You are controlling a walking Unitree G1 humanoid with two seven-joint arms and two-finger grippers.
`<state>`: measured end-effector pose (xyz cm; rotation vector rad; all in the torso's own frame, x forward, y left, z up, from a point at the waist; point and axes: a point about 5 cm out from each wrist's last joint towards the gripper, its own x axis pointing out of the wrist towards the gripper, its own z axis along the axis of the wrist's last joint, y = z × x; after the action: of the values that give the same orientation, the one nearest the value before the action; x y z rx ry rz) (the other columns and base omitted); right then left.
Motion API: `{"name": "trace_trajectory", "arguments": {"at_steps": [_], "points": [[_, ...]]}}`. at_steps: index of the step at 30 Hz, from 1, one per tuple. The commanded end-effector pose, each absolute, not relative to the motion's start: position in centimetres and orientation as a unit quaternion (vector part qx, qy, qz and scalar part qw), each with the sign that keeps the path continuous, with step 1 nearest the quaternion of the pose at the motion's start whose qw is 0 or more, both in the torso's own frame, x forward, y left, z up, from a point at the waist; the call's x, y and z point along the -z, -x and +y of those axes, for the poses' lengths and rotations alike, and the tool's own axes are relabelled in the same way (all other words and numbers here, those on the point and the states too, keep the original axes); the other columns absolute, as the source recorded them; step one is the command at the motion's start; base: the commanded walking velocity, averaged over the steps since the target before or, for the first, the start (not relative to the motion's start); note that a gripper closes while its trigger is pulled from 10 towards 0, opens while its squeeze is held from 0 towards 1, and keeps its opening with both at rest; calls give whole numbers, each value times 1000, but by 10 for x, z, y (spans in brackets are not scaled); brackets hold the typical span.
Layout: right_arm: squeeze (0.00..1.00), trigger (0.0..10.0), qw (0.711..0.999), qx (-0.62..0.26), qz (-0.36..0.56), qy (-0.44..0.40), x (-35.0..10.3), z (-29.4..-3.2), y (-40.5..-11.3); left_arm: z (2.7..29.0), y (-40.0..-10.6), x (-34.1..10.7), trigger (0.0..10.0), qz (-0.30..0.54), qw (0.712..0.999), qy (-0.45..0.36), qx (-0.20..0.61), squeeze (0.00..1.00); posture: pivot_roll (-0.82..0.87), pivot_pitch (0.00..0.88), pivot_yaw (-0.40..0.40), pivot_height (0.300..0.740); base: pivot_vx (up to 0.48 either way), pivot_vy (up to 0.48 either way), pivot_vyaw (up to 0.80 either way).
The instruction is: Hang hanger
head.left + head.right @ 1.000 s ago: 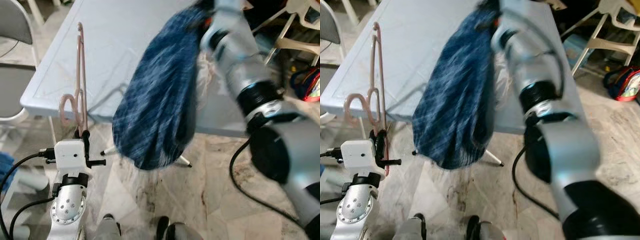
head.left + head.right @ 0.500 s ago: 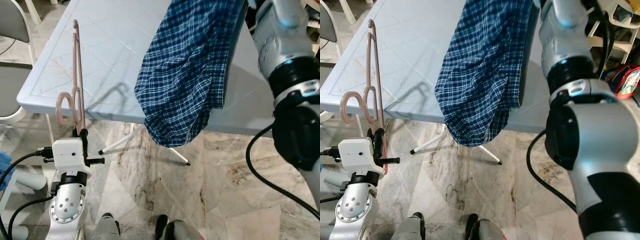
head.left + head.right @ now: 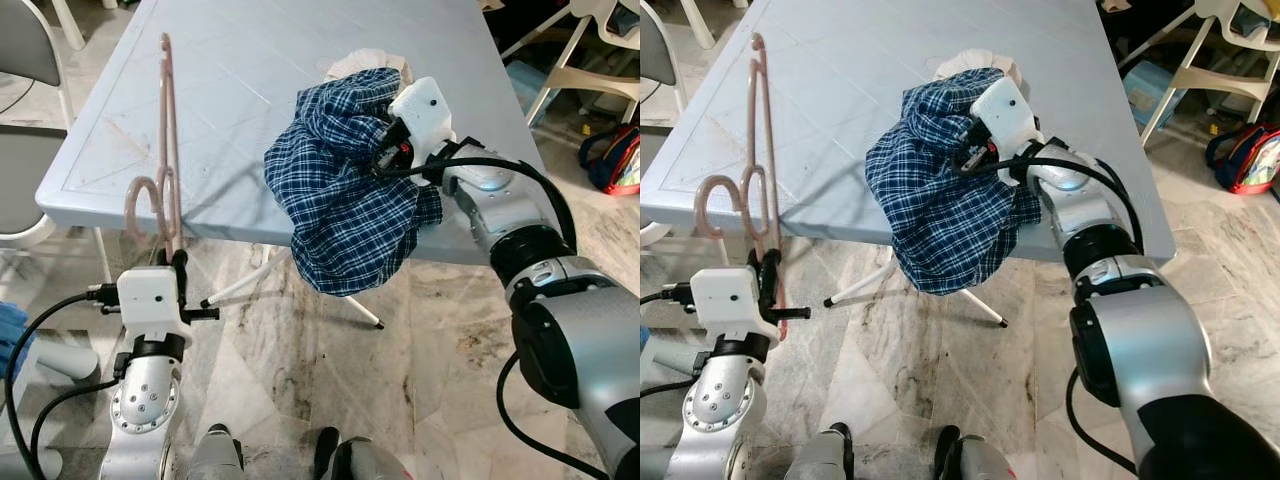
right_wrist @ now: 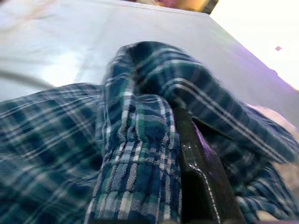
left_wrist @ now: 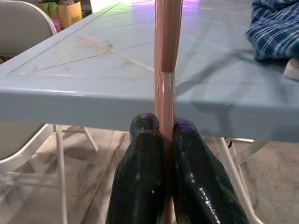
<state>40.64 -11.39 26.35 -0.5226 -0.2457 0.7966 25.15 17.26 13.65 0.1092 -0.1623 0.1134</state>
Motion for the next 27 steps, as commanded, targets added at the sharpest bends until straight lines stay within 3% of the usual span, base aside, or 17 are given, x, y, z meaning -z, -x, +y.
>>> {"name": "trace_trajectory", "arguments": {"at_steps": [1,4,7,9,14,17,20,24,25,26,27], "points": [[1000,10000,866,-395,-119,284,-262,-120,-404,170,-251,-131,10000,-71,995,-53,-46,0,301,233,-133,740,0,0,0],[1000,10000,859,-379,-105,327,-257,-128,-404,169,-252,-131,10000,-71,995,-51,-43,0,294,231,-132,740,0,0,0],[1000,10000,884,-323,-88,327,-255,-142,-408,168,-253,-130,10000,-70,995,-50,-41,0,290,228,-127,740,0,0,0],[1000,10000,885,-320,-83,329,-254,-145,-408,168,-254,-130,10000,-70,995,-50,-41,0,290,228,-127,740,0,0,0],[1000,10000,838,-315,-51,443,-240,-164,-404,168,-256,-129,10000,-67,996,-49,-35,0,281,223,-116,740,0,0,0],[1000,10000,863,-264,-73,425,-249,-173,-406,167,-258,-128,10000,-66,996,-50,-32,0,276,220,-113,740,0,0,0],[1000,10000,864,-219,-89,444,-254,-178,-408,167,-259,-128,10000,-66,996,-50,-30,0,275,220,-112,740,0,0,0],[1000,10000,873,-232,-74,424,-247,-178,-407,166,-260,-128,10000,-66,996,-49,-28,0,270,218,-113,740,0,0,0],[922,10000,876,-257,-61,403,-239,-175,-406,166,-260,-128,10000,-66,996,-49,-28,0,268,217,-114,740,0,0,0],[922,10000,876,-257,-61,403,-239,-175,-406,166,-260,-128,10000,-66,996,-49,-28,0,268,217,-114,740,0,0,0],[0,10000,889,-283,-48,357,-229,-170,-403,166,-260,-127,10000,-65,996,-46,-28,0,267,215,-118,740,0,0,0]]}}
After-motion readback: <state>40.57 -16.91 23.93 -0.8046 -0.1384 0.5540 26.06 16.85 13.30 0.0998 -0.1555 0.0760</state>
